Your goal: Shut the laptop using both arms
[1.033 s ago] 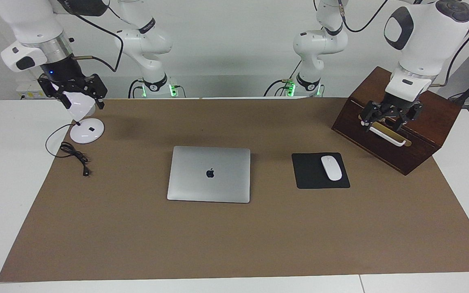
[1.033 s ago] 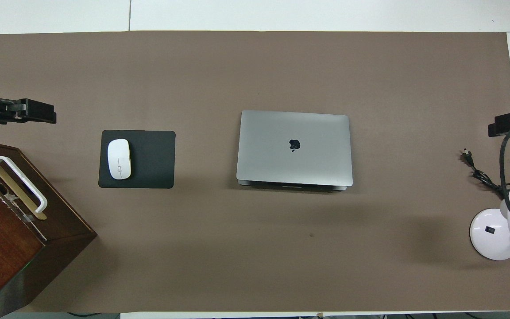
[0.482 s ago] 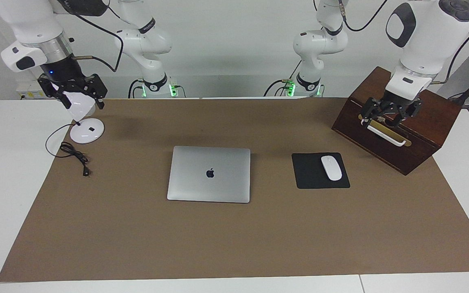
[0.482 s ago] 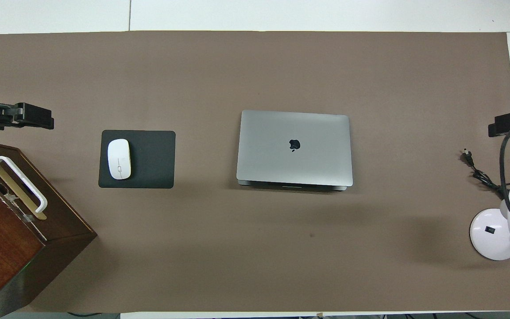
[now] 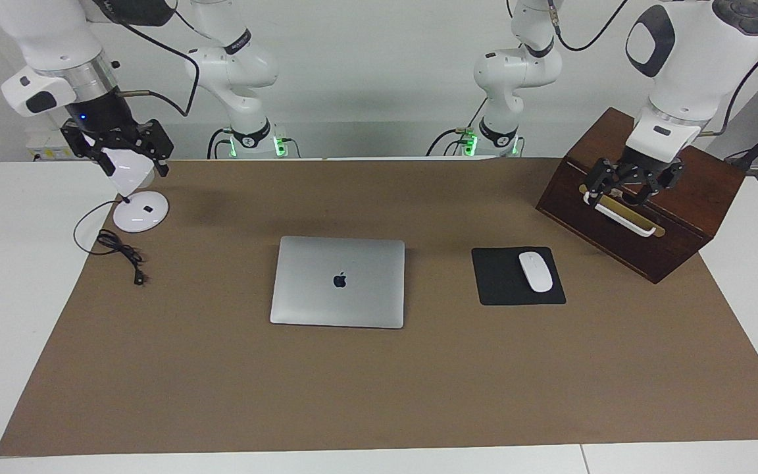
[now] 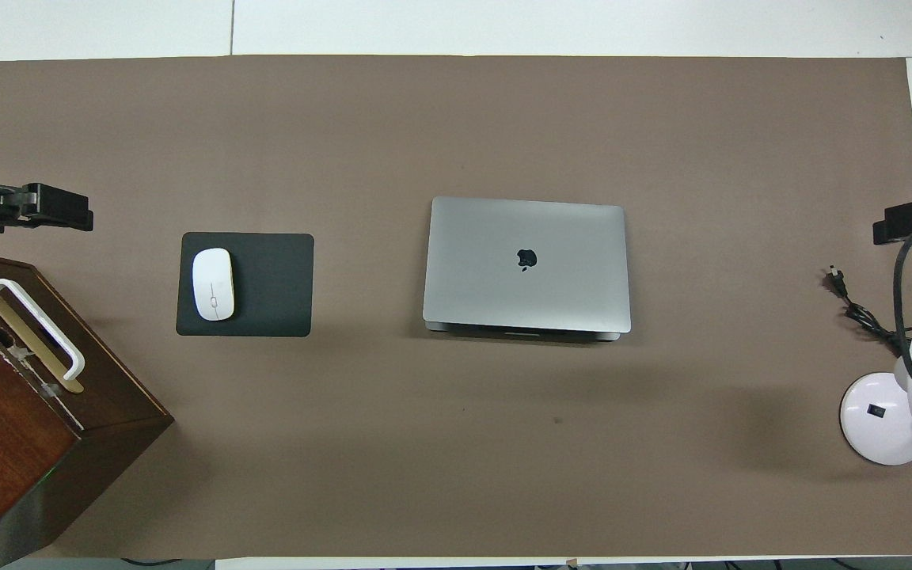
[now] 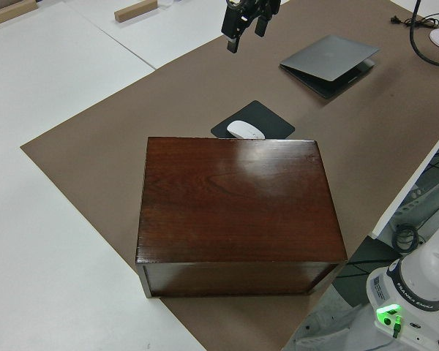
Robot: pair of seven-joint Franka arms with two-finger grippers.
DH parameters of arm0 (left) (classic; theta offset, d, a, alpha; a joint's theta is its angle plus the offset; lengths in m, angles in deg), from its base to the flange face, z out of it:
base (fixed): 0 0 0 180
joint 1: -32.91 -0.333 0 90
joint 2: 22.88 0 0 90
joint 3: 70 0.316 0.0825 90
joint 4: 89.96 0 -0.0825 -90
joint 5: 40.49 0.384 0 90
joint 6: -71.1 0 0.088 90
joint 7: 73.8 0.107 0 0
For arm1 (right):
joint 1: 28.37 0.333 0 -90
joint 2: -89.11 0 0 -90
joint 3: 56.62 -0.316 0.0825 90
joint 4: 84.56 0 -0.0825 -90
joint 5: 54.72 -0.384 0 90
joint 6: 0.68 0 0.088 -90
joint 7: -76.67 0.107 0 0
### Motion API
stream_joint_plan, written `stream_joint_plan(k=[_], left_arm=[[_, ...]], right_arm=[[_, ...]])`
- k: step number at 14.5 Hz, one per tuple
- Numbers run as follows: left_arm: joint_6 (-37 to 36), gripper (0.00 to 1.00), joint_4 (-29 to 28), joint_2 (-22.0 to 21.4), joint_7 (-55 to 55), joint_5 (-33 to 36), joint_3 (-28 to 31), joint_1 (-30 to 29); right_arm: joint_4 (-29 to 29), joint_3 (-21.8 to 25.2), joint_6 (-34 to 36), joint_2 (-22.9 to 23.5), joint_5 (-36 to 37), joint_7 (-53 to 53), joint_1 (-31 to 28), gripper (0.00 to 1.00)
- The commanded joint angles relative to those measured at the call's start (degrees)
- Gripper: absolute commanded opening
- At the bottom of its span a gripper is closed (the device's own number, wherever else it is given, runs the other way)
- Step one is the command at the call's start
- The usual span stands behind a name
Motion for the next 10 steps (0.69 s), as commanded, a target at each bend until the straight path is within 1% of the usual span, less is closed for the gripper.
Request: stream_joint_plan(k=[1,10], left_arm=[[-1.19,1.0,1.46,0.82,-0.09,0.17,-0.72,-0.95],[-2.5,1.0,0.76,0.39,-0.17,-0.01,-0.81,-0.77]], right_arm=[[0.4,-0.29,0.61,-0.8,0.46,-1.64,-0.69,1.0],[0.4,-0.29,0.61,-0.71,0.46,-1.64,-0.69,1.0]])
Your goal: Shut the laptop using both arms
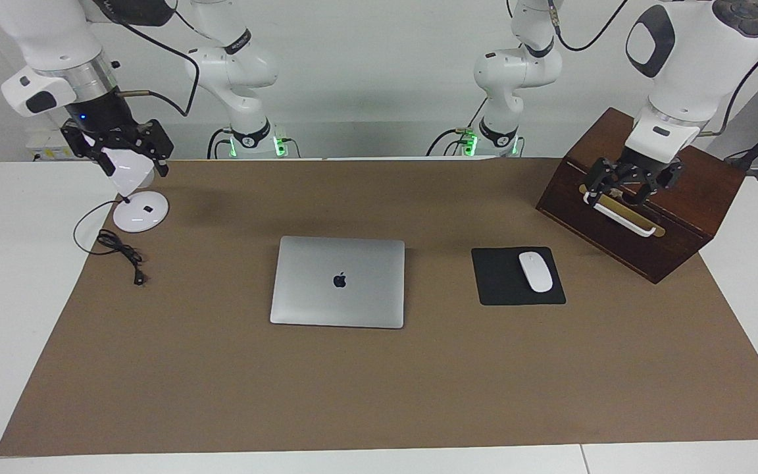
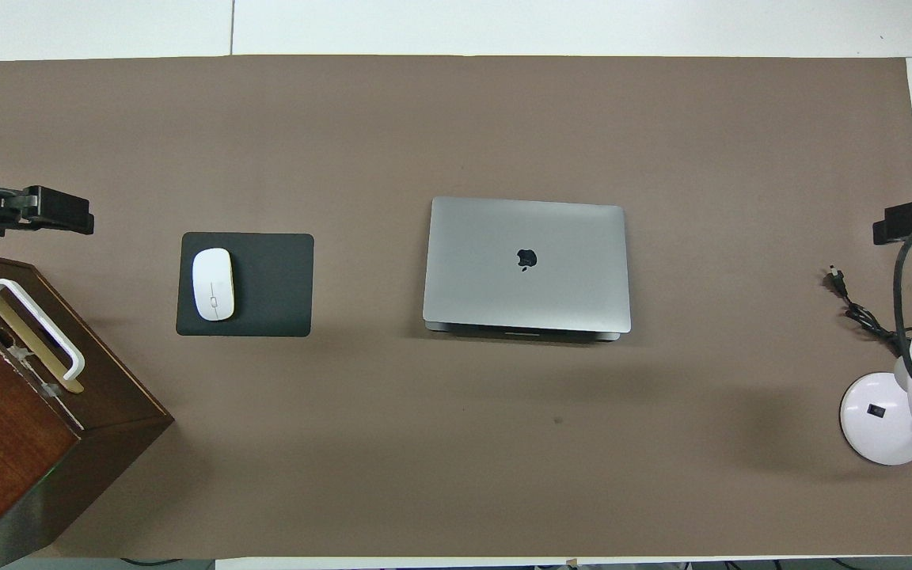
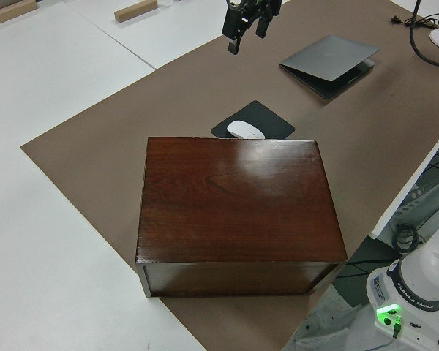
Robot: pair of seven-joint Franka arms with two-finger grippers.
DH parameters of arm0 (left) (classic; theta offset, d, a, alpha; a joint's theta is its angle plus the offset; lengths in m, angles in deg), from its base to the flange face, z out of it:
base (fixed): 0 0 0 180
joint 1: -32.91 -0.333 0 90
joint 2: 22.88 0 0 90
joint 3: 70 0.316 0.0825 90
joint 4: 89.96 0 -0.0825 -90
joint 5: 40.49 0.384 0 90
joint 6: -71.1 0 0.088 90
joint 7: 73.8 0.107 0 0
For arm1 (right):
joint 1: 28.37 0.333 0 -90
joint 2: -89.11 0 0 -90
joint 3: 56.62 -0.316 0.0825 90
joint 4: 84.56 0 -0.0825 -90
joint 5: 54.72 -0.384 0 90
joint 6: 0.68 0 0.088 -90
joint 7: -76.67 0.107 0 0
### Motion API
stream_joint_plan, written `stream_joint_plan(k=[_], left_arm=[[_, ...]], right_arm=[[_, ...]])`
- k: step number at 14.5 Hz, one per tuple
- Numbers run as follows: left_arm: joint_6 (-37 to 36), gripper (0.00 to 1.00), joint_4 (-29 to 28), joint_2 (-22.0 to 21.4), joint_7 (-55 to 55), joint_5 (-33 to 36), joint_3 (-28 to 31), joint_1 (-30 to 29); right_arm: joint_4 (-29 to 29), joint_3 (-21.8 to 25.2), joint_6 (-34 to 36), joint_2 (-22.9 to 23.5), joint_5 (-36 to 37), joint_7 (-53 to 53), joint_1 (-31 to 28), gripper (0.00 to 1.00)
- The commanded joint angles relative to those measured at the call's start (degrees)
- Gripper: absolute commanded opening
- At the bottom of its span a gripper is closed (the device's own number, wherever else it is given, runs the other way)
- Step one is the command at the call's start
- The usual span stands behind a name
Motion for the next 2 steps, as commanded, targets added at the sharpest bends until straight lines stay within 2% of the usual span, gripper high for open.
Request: stream_joint_plan(k=[1,2], left_arm=[[-1.81,1.0,0.76,0.38,-0.17,-0.01,-0.78,-0.68],[-1.82,1.0,0.76,0.38,-0.17,-0.01,-0.78,-0.67]], right_arm=[[0.4,-0.29,0.61,-0.71,0.46,-1.64,-0.69,1.0],[0.4,-0.29,0.61,-0.71,0.46,-1.64,-0.69,1.0]])
